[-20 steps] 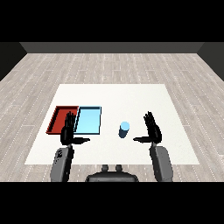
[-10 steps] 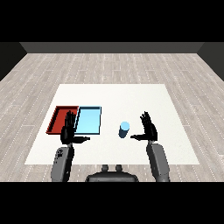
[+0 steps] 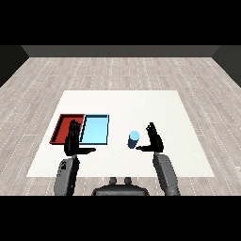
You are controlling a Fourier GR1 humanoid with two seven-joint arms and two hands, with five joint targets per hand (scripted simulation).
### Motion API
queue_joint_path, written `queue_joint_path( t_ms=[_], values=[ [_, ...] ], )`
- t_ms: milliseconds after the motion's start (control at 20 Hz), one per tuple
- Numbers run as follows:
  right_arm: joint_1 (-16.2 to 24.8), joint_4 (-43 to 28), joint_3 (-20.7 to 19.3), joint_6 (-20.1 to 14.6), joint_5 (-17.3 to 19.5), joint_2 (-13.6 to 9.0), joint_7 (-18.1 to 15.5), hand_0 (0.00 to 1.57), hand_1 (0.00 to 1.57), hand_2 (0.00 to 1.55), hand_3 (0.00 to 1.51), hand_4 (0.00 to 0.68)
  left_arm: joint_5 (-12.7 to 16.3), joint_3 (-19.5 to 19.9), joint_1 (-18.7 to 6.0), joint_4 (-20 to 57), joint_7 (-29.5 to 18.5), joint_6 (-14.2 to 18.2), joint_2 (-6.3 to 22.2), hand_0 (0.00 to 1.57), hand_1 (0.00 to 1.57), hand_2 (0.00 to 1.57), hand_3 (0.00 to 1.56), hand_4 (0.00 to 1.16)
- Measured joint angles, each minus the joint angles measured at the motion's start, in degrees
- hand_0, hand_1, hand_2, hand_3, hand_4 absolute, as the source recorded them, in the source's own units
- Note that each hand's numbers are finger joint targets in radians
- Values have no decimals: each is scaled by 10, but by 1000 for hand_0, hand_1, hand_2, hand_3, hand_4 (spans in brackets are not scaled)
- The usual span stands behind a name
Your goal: Pick the blue can and put it in the blue box
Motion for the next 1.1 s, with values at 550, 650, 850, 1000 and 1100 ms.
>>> queue_joint_path(
  t_ms=[550, 650, 850, 1000, 1100],
  values=[
    [-8, 37, 54, -33, -23, 1, -20, 0, 0, 0, 0, 0, -3, -6, 16, -9, -6, 2, -1, 0, 0, 0, 0, 0],
    [-8, 43, 64, -35, -26, 1, -24, 0, 0, 0, 0, 0, 1, 3, 15, -6, -11, -1, 5, 0, 0, 0, 0, 0],
    [-32, 80, 52, -27, -33, 1, -35, 0, 0, 0, 0, 0, 1, 1, 6, -11, 2, 6, 2, 0, 0, 0, 0, 0],
    [-47, 105, 47, -25, -34, 1, -47, 0, 0, 0, 0, 0, -7, -9, 11, -26, 9, 16, -5, 0, 0, 0, 0, 0],
    [-54, 107, 52, -29, -40, 1, -49, 0, 0, 0, 0, 0, -4, -4, 11, -13, -6, 7, -1, 0, 0, 0, 0, 0]
  ],
)
